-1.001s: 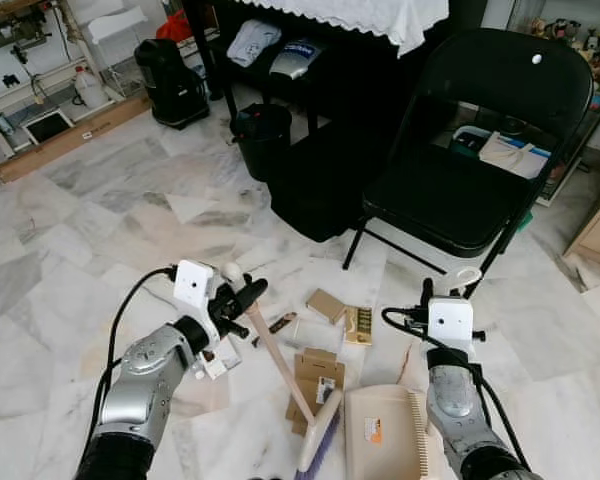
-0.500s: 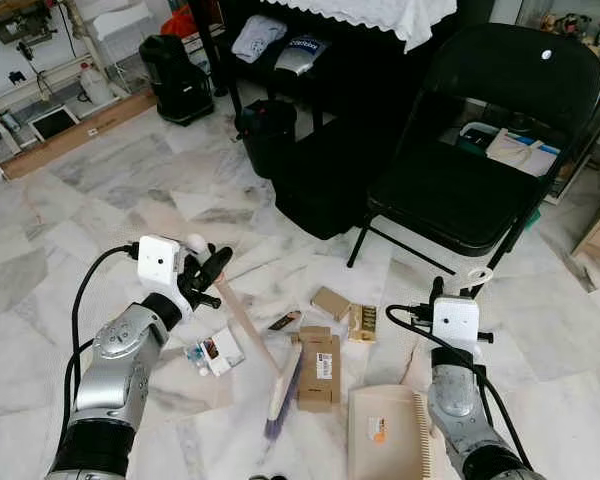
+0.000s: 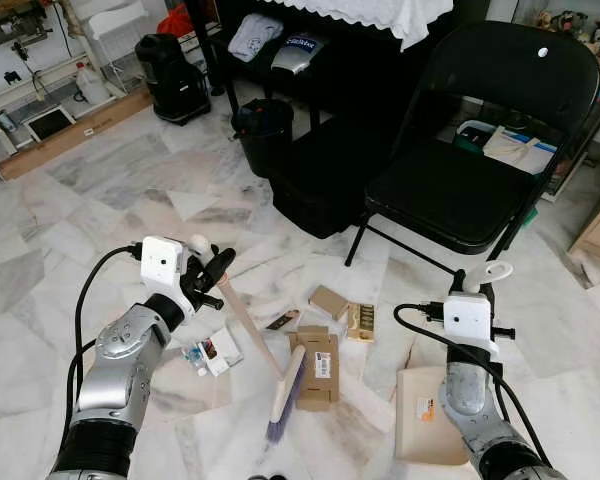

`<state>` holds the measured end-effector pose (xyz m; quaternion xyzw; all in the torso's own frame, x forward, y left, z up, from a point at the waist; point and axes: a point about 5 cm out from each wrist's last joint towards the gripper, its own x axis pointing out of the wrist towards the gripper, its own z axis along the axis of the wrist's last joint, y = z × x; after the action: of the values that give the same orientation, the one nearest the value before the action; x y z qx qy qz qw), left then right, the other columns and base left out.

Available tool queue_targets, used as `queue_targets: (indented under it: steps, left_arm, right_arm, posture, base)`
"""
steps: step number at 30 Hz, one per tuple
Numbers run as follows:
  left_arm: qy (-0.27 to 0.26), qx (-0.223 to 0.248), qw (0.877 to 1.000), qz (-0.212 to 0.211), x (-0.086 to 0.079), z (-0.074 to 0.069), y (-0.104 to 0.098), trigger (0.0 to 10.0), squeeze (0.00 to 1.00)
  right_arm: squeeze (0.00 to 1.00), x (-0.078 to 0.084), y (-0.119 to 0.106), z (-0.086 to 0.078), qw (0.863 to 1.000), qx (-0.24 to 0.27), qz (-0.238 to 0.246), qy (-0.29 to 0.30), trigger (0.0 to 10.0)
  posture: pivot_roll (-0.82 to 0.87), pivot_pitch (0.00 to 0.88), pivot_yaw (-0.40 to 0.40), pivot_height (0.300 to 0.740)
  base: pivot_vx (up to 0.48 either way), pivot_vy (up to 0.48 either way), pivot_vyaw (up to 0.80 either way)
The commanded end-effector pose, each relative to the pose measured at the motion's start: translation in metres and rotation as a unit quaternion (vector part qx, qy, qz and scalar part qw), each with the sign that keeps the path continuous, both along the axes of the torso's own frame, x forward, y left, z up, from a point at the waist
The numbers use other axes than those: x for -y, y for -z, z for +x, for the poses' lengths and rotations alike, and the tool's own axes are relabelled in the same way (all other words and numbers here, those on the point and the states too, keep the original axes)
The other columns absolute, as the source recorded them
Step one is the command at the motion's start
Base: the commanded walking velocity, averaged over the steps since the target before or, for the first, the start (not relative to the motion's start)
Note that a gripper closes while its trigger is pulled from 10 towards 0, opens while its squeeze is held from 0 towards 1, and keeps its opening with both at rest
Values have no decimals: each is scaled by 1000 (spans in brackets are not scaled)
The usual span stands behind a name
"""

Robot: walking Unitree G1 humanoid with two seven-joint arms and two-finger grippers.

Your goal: Sweep floor

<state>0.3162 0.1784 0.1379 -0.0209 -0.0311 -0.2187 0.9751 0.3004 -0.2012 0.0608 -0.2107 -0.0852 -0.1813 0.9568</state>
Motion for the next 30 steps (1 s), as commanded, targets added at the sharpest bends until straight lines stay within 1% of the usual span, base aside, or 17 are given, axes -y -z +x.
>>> queue_targets:
  steps: [1, 3, 4, 6, 8, 10, 15, 20, 24, 25, 26, 27, 28, 30]
  left_arm:
    - [5, 15, 1000, 7, -2, -2, -7, 10000, 0]
    - [5, 15, 1000, 6, -2, -2, -7, 10000, 0]
    - [6, 15, 1000, 7, -2, -2, -8, 10000, 0]
    - [10, 14, 1000, 7, -2, -2, -8, 10000, 0]
    - [10, 14, 1000, 7, -2, -2, -8, 10000, 0]
    - [12, 13, 1000, 5, -1, -3, -7, 10000, 0]
    - [16, 11, 1000, 3, 1, -3, -7, 10000, 0]
    - [19, 11, 1000, 1, 1, -3, -7, 10000, 0]
    - [20, 12, 1000, 1, 1, -3, -8, 10000, 0]
    - [21, 12, 1000, 1, 1, -3, -8, 10000, 0]
    - [21, 12, 1000, 1, 1, -3, -8, 10000, 0]
    - [21, 12, 1000, 1, 1, -3, -8, 10000, 0]
    - [22, 12, 1000, 0, 2, -3, -8, 10000, 0]
    - [24, 11, 1000, -1, 3, -4, -7, 10000, 0]
  right_arm:
    - [0, -6, 3, 0, 1000, -6, 10, -8, 10000]
    - [0, -6, 4, 0, 1000, -7, 20, -5, 10000]
    - [0, -5, 4, 0, 999, -7, 41, 0, 10000]
    - [0, 0, 4, -1, 997, -2, 68, 20, 10000]
    - [0, 2, 4, -2, 997, -1, 69, 29, 10000]
    - [0, 5, 2, -3, 999, 5, 32, 36, 10000]
    - [0, 5, 0, -2, 1000, 10, -3, 29, 10000]
    - [0, 8, -2, -4, 997, 24, -49, 48, 10000]
    - [0, 6, -4, -3, 998, 35, -34, 50, 10000]
    - [0, 8, -5, -3, 998, 34, 6, 59, 10000]
    - [0, 13, -4, -3, 995, 36, 41, 81, 10000]
    - [0, 13, -4, -3, 995, 36, 41, 81, 10000]
    - [0, 16, -3, -4, 993, 33, 63, 93, 10000]
    - [0, 20, 1, -5, 990, 23, 87, 108, 10000]
  posture:
    - [112, 110, 147, 740]
    - [116, 111, 150, 740]
    - [116, 111, 150, 740]
    - [116, 112, 153, 740]
    - [116, 112, 153, 740]
    - [117, 113, 155, 740]
    - [118, 114, 157, 740]
    - [118, 114, 157, 740]
    - [120, 114, 157, 740]
    - [120, 114, 157, 740]
    - [120, 114, 157, 740]
    - [120, 114, 157, 740]
    - [121, 114, 156, 740]
    - [121, 113, 154, 740]
  base:
    - [0, 0, 0]
    - [0, 0, 0]
    - [0, 0, 0]
    - [0, 0, 0]
    - [0, 0, 0]
    - [0, 0, 0]
    - [0, 0, 0]
    - [0, 0, 0]
    - [0, 0, 0]
    - [0, 0, 0]
    - [0, 0, 0]
    - [0, 0, 0]
    - [0, 0, 0]
    - [0, 0, 0]
